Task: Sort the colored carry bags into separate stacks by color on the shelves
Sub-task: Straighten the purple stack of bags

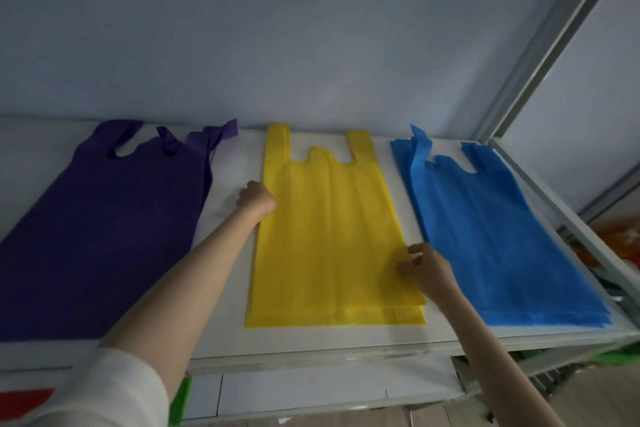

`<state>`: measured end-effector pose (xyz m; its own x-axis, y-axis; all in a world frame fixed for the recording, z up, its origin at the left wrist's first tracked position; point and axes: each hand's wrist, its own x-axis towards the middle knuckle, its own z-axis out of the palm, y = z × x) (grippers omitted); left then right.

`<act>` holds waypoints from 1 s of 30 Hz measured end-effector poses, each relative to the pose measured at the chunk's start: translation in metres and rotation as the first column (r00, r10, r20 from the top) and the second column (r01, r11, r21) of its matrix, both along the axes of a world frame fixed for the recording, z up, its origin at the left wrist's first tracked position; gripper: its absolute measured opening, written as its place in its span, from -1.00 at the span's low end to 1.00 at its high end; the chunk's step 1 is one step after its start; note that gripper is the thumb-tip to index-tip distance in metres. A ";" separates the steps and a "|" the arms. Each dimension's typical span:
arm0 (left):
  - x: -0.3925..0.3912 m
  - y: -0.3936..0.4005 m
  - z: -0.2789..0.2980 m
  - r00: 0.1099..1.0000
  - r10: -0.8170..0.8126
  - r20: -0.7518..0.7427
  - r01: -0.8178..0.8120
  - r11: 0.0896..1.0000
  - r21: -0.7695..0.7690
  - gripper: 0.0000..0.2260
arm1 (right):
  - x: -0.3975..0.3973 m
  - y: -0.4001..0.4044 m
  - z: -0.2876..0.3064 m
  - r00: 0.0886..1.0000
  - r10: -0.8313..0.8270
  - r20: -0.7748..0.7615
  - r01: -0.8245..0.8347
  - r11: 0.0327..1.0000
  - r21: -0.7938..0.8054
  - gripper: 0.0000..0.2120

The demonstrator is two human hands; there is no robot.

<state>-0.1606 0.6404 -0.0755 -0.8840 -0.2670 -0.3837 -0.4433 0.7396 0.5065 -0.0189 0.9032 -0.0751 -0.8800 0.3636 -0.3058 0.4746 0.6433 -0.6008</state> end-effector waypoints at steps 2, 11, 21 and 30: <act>0.008 0.004 0.004 1.000 0.003 -0.002 -0.003 1.000 0.005 -0.60 | 0.002 -0.001 0.002 1.000 0.009 -0.005 -0.009 1.000 -0.001 -0.58; 0.044 -0.009 0.022 0.997 -0.005 -0.072 0.003 1.000 -0.027 -0.51 | 0.008 0.000 0.012 0.998 0.045 0.049 -0.045 0.999 0.001 -0.46; 0.090 -0.121 0.034 0.984 -0.177 -0.025 0.174 0.982 -0.079 -0.78 | -0.039 -0.145 0.050 0.874 0.482 -0.053 -0.478 0.875 0.075 -0.77; 0.085 -0.279 0.070 0.977 -0.183 -0.107 0.108 0.864 -0.492 -0.72 | -0.115 -0.301 0.077 0.836 0.506 -0.211 -0.455 0.855 0.249 -0.73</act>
<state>-0.0753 0.3611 -0.0057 -0.9628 -0.2490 -0.1054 -0.2609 0.9577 0.1213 -0.1340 0.6020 0.0019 -0.9949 -0.1004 -0.0133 -0.0798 0.8578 -0.5077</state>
